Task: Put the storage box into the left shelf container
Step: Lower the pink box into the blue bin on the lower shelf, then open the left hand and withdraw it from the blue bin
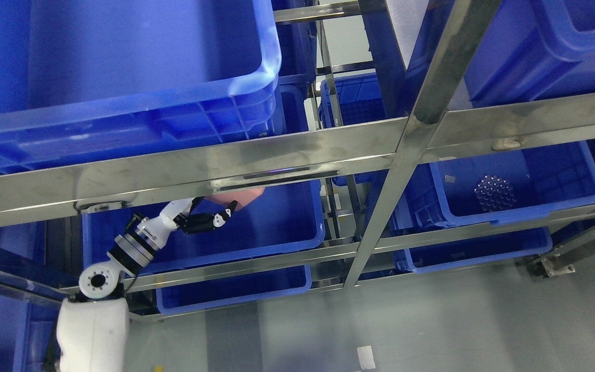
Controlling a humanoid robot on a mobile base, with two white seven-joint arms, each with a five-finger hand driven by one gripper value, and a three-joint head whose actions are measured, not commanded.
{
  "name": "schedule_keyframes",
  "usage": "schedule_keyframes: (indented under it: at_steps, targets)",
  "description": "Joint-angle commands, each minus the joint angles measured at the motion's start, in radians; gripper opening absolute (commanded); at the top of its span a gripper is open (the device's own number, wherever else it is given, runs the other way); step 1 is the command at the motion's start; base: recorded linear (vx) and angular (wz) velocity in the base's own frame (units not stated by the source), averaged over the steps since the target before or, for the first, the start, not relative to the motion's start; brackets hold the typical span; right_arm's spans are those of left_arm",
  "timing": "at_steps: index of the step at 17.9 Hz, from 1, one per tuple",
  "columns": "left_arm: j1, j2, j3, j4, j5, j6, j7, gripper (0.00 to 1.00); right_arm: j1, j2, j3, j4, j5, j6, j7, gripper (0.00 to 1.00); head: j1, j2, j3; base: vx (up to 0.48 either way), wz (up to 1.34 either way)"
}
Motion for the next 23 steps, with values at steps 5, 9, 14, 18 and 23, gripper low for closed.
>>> schedule_keyframes:
  at_steps: [5,9,14,18,23]
  targets:
    - [-0.093,0.059,0.057,0.132,-0.185,0.000,-0.001,0.47,-0.005,-0.017,0.000,-0.017,-0.021,0.000,0.000,1.00,0.0000,0.000,0.000,0.000,0.00]
    - [-0.098,-0.001,0.067,0.115,-0.168,-0.002,0.014,0.68,-0.005,-0.017,0.000,-0.017,-0.021,0.000,0.002,1.00,0.0000,0.000,0.000,0.000,0.00]
    - [-0.097,-0.085,0.034,0.035,0.111,0.047,0.138,0.83,-0.003,-0.017,0.000,-0.017,-0.021,0.000,0.000,1.00,0.0000,0.000,0.000,0.000,0.00]
    - [0.009,-0.085,-0.103,-0.216,0.342,0.299,0.471,0.99,-0.005,-0.017,0.000,-0.017,-0.021,0.000,0.000,1.00,0.0000,0.000,0.000,0.000,0.00]
    - [0.207,-0.085,-0.209,-0.494,0.347,0.307,0.556,0.99,-0.003,-0.017,0.000,-0.017,-0.021,0.000,0.000,1.00,0.0000,0.000,0.000,0.000,0.00]
